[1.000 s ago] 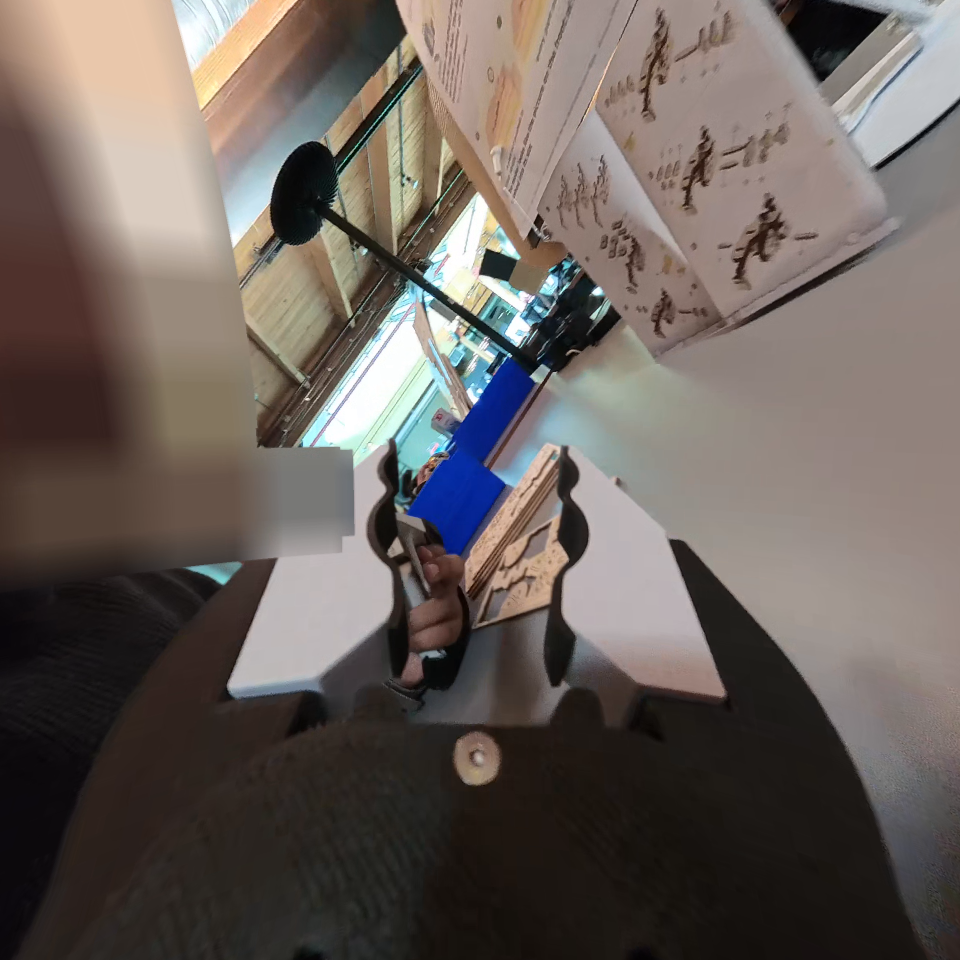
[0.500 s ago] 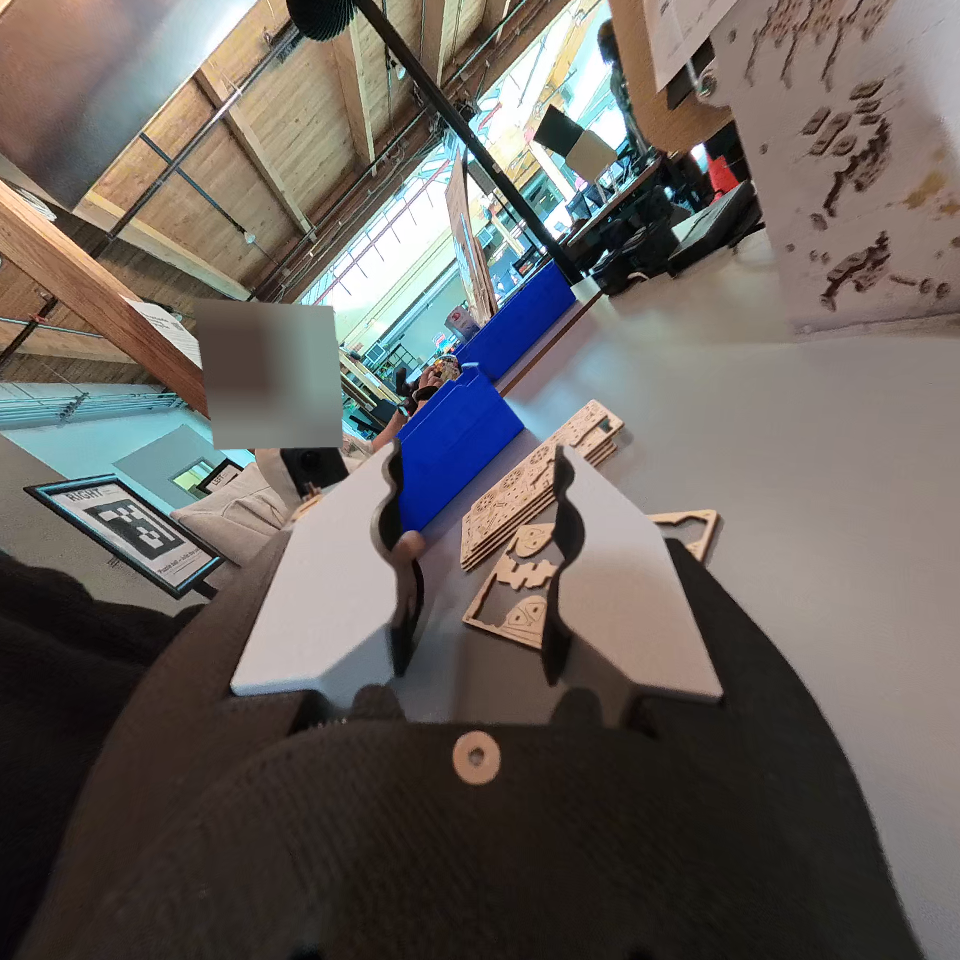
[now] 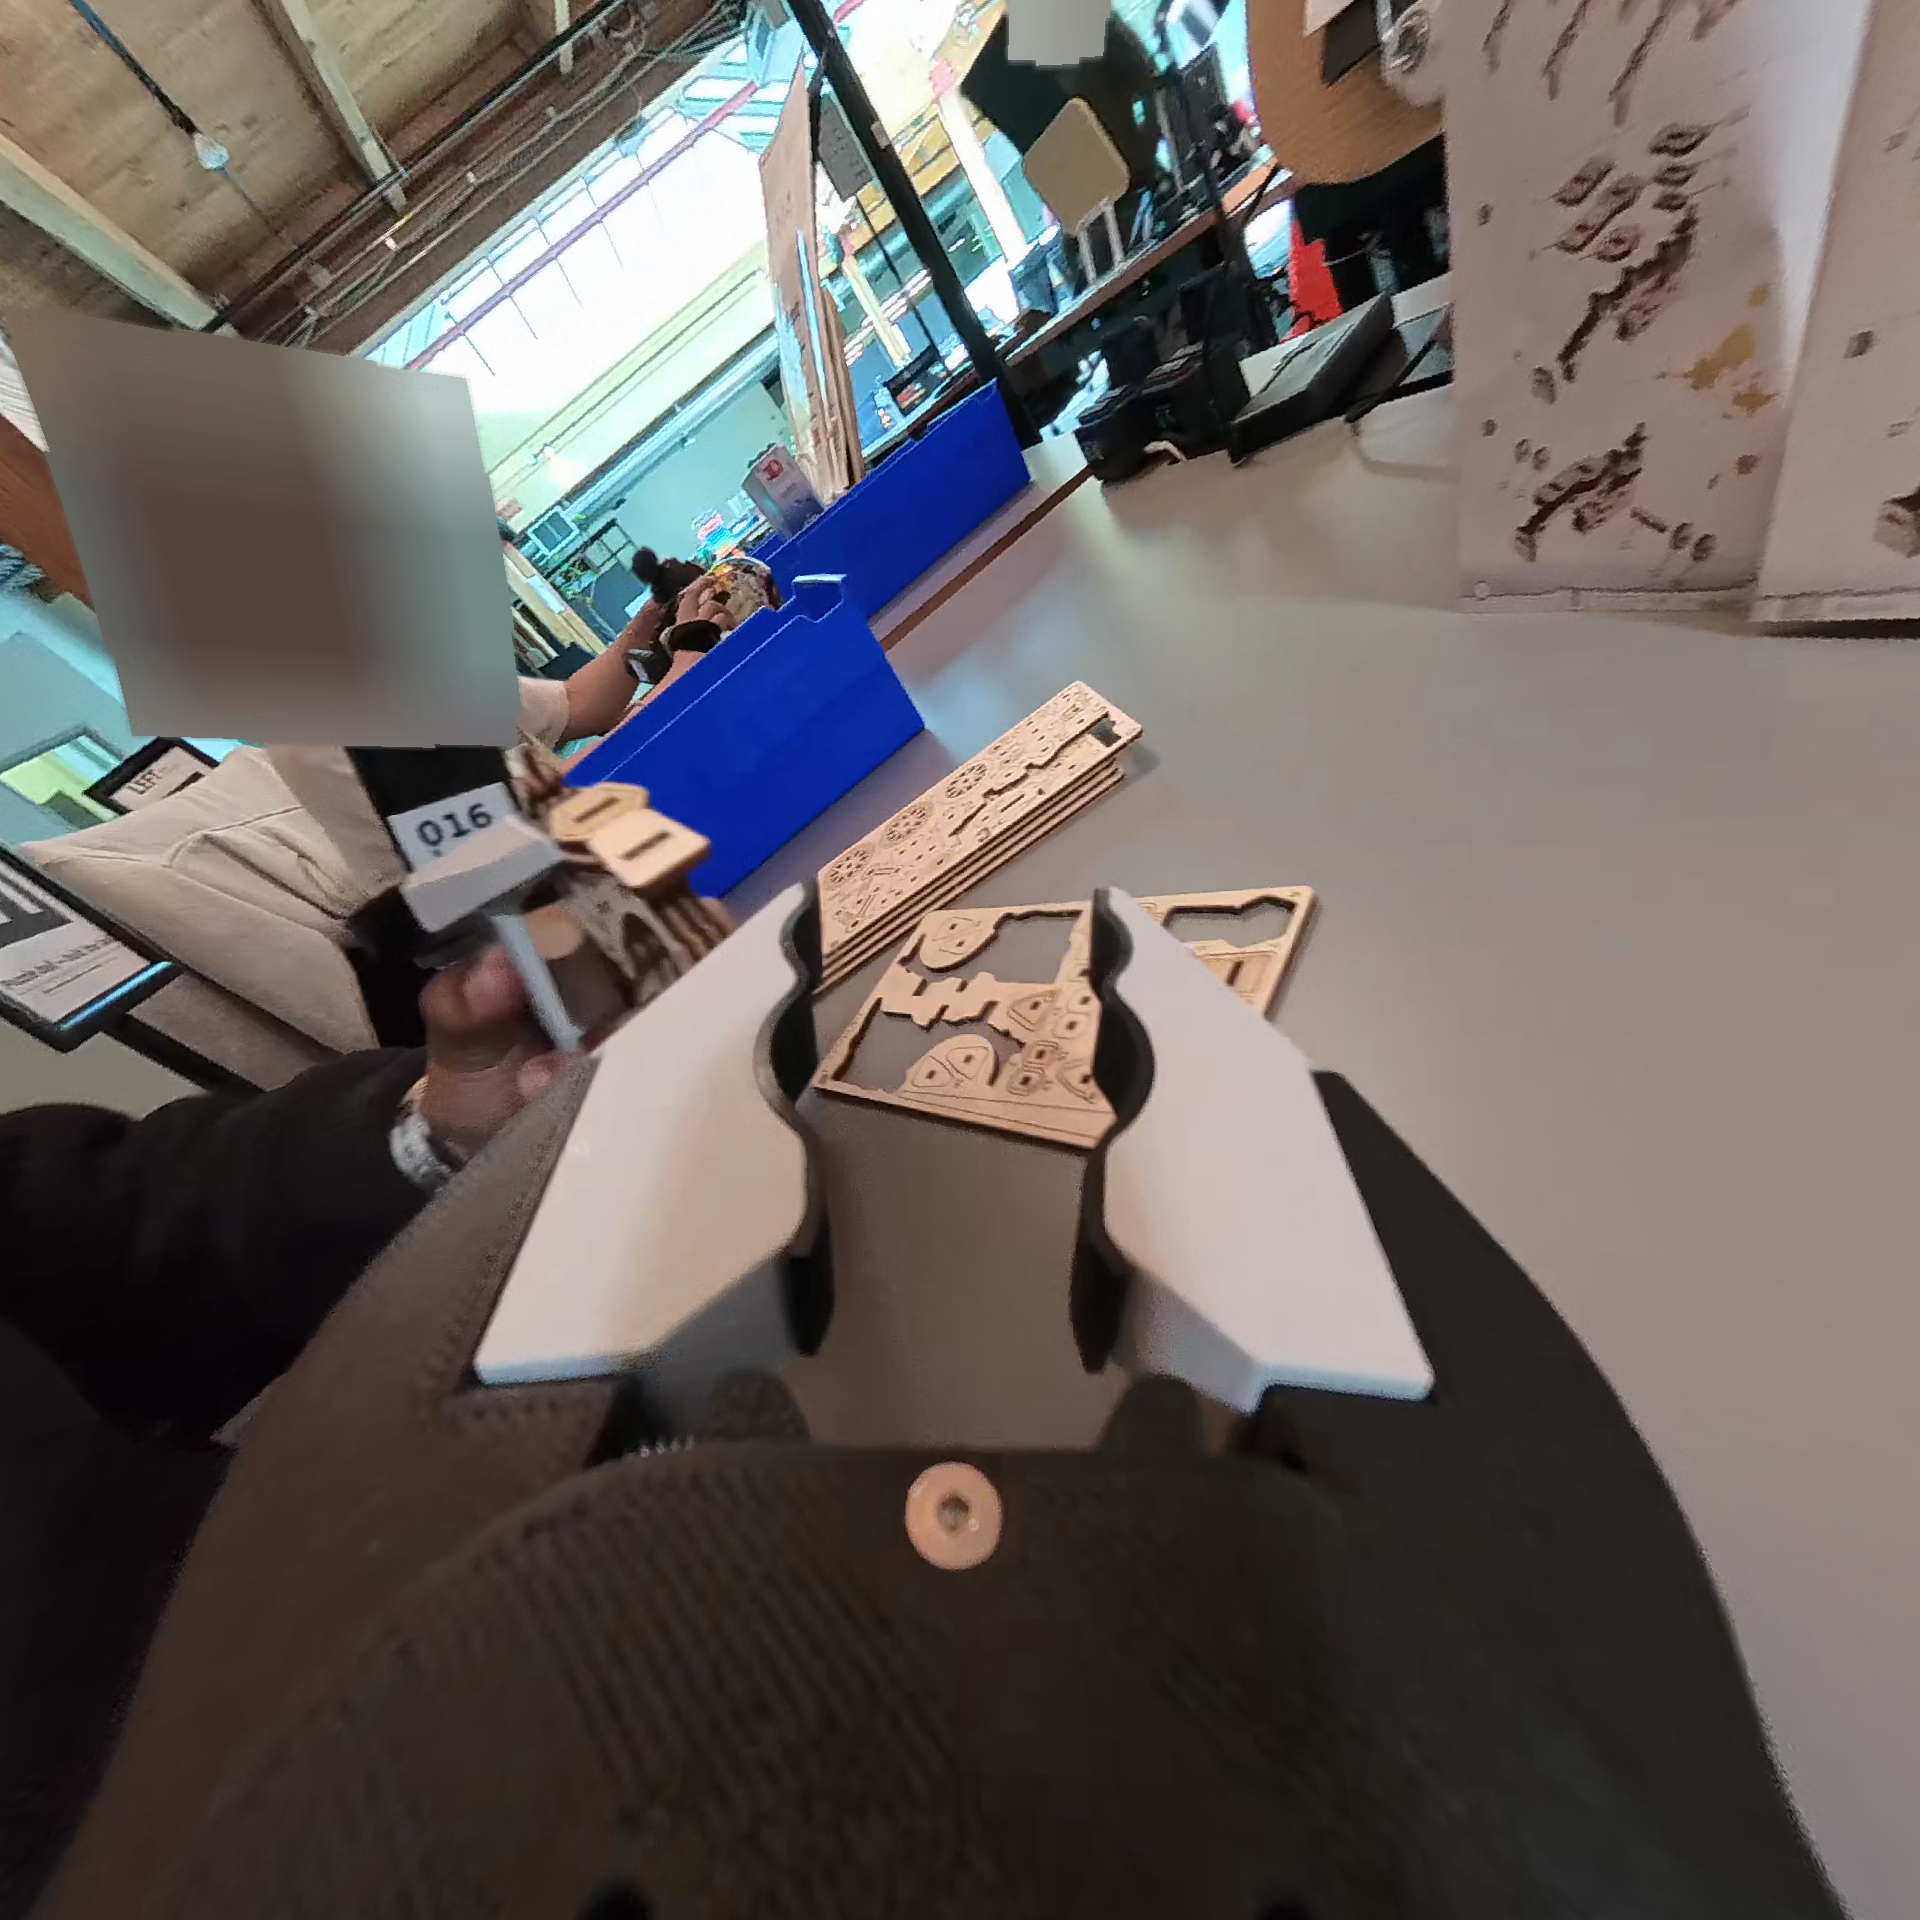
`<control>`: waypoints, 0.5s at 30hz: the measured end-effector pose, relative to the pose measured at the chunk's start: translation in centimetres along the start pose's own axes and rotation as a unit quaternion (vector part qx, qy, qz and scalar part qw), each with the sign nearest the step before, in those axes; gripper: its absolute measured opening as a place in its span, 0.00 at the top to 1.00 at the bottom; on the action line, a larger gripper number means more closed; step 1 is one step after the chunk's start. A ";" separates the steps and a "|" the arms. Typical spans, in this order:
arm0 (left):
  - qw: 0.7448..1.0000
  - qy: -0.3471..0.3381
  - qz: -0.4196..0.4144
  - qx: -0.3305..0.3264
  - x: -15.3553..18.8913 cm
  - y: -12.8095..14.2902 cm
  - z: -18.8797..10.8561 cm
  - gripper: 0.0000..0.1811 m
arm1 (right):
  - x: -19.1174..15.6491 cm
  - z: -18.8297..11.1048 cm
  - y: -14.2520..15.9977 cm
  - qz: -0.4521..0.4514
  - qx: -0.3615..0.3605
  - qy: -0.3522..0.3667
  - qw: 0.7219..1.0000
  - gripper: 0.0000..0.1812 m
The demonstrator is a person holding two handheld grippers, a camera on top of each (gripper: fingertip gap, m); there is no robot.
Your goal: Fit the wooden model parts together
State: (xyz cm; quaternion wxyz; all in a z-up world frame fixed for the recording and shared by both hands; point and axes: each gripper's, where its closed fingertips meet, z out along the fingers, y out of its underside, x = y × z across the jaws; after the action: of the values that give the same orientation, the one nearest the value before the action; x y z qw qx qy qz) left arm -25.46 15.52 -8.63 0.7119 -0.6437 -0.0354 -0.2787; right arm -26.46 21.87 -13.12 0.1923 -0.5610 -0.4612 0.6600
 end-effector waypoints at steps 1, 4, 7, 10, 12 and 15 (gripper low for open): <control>1.000 0.003 -0.001 0.007 0.6 -0.3 0.2 0.97 | 0.3 -0.4 -0.1 0.000 0.004 0.006 1.000 0.72; 1.000 0.016 0.017 0.006 2.2 -0.1 0.5 0.97 | 0.8 -1.6 -0.7 0.023 0.024 0.013 0.999 0.72; 0.999 0.014 0.038 0.003 2.4 0.1 0.3 0.97 | 1.2 -2.5 -1.1 0.056 0.045 0.012 0.997 0.72; 0.999 0.027 0.035 -0.003 2.0 0.0 0.5 0.96 | 1.6 -3.0 -1.0 0.067 0.048 0.019 0.996 0.72; 0.999 0.030 0.032 -0.009 1.5 0.1 0.6 0.96 | 1.8 -3.1 -0.6 0.067 0.040 0.026 0.997 0.71; 0.999 0.037 0.022 -0.011 1.0 0.1 0.8 0.97 | 1.9 -3.2 -0.4 0.076 0.039 0.026 0.996 0.71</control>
State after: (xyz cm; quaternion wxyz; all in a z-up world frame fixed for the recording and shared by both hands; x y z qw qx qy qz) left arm -24.37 15.90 -8.20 0.7114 -0.6415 0.0080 -0.2869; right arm -24.13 24.76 -13.68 0.1749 -0.6035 -0.3861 0.6753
